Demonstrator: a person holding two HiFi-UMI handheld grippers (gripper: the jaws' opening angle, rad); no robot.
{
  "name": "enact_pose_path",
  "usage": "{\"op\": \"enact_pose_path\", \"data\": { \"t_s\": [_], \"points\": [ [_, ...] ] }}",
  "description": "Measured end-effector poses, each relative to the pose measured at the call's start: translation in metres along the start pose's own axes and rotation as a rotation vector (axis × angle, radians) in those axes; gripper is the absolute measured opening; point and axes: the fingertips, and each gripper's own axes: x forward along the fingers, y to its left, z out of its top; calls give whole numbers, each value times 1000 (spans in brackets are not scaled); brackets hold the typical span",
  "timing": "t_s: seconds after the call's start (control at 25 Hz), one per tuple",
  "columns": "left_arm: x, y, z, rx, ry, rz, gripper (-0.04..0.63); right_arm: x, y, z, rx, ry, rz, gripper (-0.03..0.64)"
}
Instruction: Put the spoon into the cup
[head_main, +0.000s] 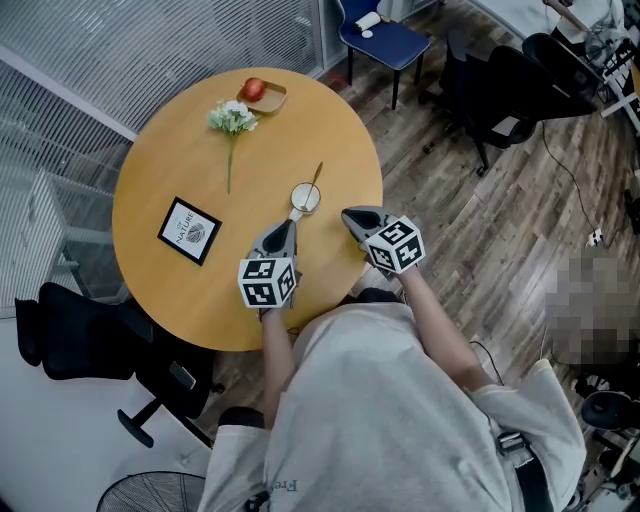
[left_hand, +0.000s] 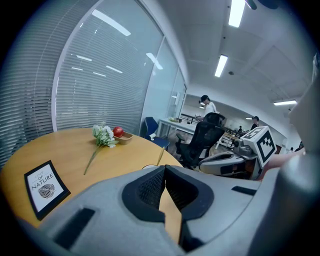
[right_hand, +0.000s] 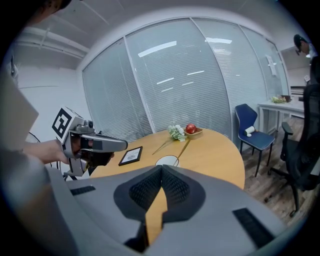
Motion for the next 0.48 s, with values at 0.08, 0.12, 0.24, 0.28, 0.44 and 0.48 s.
{"op": "enact_pose_path", "data": {
  "t_s": [0.08,0.12,0.24,0.28,0.44,0.48],
  "points": [
    [0,0,0,0,0,0,8,0,1,0,-6,-2,3,-3],
    [0,-1,0,1,1,0,8,-1,1,0,-8,-2,4,-3],
    [2,-3,0,4,1,-1,8,-2,0,0,-6,-4,5,-3],
    [2,-3,1,4,1,0,8,-2,-1,0,-5,-4,4,-3],
    [4,-1,2,5,-1,2,8,1,-2,-1,-3,-1,0,-3],
    [4,0,2,5,-1,2,8,1,-2,-1,-3,0,-1,-3]
  ]
}}
